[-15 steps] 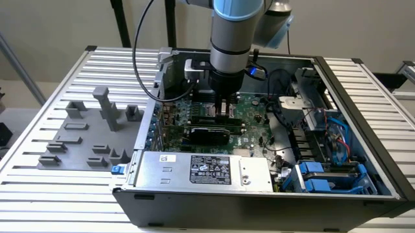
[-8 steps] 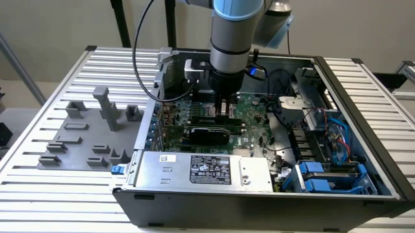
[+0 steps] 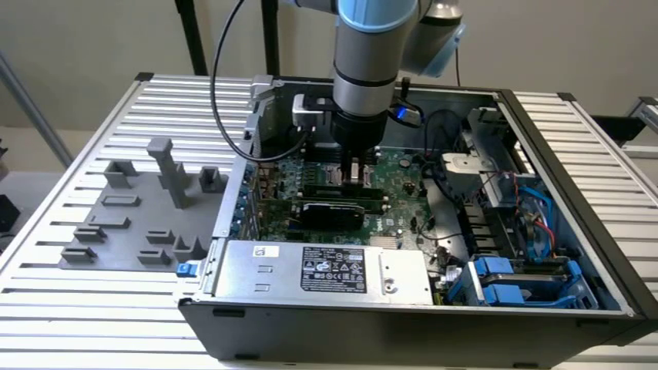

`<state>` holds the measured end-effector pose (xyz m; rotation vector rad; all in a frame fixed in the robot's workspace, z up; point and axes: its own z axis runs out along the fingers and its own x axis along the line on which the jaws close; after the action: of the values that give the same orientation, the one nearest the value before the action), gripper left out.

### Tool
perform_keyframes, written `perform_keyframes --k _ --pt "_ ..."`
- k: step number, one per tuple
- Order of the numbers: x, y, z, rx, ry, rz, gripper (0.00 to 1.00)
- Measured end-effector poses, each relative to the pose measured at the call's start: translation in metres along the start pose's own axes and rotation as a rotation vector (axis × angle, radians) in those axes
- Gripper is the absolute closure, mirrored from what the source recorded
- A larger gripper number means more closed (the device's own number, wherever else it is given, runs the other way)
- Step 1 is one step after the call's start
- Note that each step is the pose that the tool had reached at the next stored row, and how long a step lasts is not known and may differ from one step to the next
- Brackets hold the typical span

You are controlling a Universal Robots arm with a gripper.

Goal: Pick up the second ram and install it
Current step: 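Insert the second ram into the second slot, then press down the second ram until it locks into place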

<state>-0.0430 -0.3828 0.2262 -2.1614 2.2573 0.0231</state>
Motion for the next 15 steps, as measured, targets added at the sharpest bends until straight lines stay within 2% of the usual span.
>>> perform_keyframes --k 15 --pt "-0.0001 0.0024 0.0018 0.0027 0.0 0.017 1.0"
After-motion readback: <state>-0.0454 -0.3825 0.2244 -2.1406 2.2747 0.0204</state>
